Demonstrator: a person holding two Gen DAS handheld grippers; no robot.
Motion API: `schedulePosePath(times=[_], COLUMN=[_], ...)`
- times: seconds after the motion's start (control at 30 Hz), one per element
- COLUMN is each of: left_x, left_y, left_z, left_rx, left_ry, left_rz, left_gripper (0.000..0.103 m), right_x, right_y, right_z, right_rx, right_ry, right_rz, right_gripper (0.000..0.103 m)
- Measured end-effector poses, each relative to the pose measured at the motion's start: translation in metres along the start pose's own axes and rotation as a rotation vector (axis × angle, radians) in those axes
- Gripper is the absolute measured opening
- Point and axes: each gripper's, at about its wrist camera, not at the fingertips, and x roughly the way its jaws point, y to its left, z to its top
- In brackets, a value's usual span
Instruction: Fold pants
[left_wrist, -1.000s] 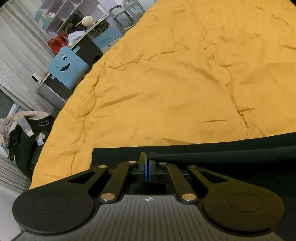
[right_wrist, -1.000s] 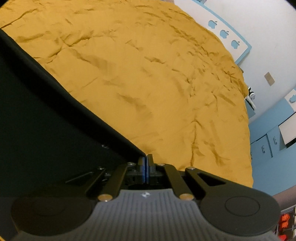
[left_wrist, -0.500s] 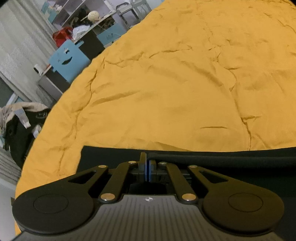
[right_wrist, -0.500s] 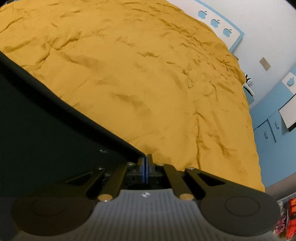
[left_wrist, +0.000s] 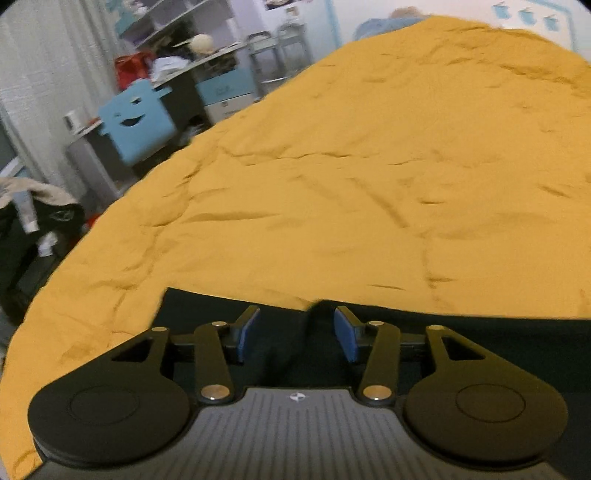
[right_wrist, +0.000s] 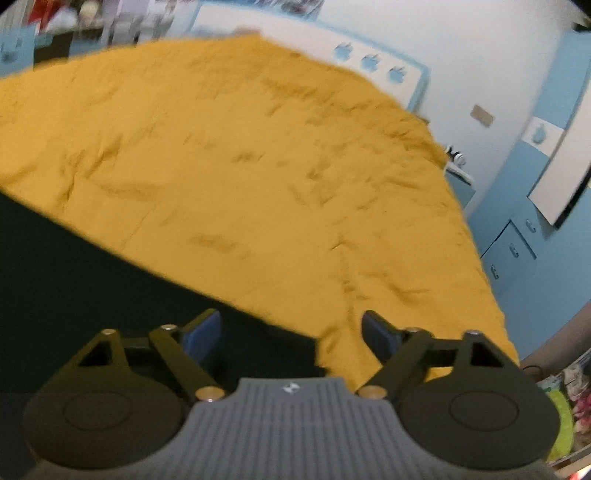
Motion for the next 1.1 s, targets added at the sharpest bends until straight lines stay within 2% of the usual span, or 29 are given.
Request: schedulePosePath(times=[0.1, 0.23, 0.37, 0.5, 0.7, 0.73, 0.77, 0.8, 0.87, 0.9, 1.1], left_x=[-0.010, -0.003, 0.004, 0.000, -0.004, -0.004, -0.004, -0.004, -0.004, -0.004, -0.014], left_y=[-0.011, -0.017, -0.015, -0.015, -0.019, -0.020, -0.021, -0.022, -0.024, -0.024, -0.023], left_z=[-0.009, -0.020, -0.022, -0.024, -0.027, -0.028, -0.028, -0.028, -0.029, -0.030, -0.032], left_rx=[0.010, -0.007, -0.048, -0.052, -0.032, -0.030, -0.027, -0.023, -0.017, -0.016, -0.011], left_ry=[0.006, 0.028, 0.063, 0.075, 0.076, 0.077, 0.079, 0.082, 0.090, 0.092, 0.074], left_rz=[-0.061, -0.099, -0.097, -0.101, -0.091, -0.089, -0.088, -0.088, -0.091, -0.091, -0.103], left_gripper=[0.055, 0.052, 0.050, 0.050, 0.050, 0.050, 0.050, 0.050, 0.050, 0.050, 0.050], right_x=[-0.007, 0.009, 0.042, 0.072, 0.104, 0.107, 0.108, 0.108, 0.102, 0.099, 0.046], right_y=[-0.040, -0.072, -0.098, -0.105, -0.102, -0.104, -0.106, -0.107, -0.109, -0.110, -0.126], right_z=[-0.008, -0.023, -0.033, -0.036, -0.041, -0.043, -0.045, -0.045, -0.047, -0.047, -0.035], right_rx=[0.166, 0.323, 0.521, 0.647, 0.663, 0.685, 0.702, 0.713, 0.693, 0.698, 0.743], right_ry=[-0.013, 0.022, 0.044, 0.069, 0.135, 0.136, 0.128, 0.119, 0.100, 0.086, -0.002], right_rz=[0.081, 0.189, 0.328, 0.438, 0.501, 0.519, 0.539, 0.566, 0.566, 0.578, 0.633], right_gripper=[0.065, 0.043, 0.040, 0.038, 0.039, 0.037, 0.030, 0.018, 0.009, 0.000, 0.000])
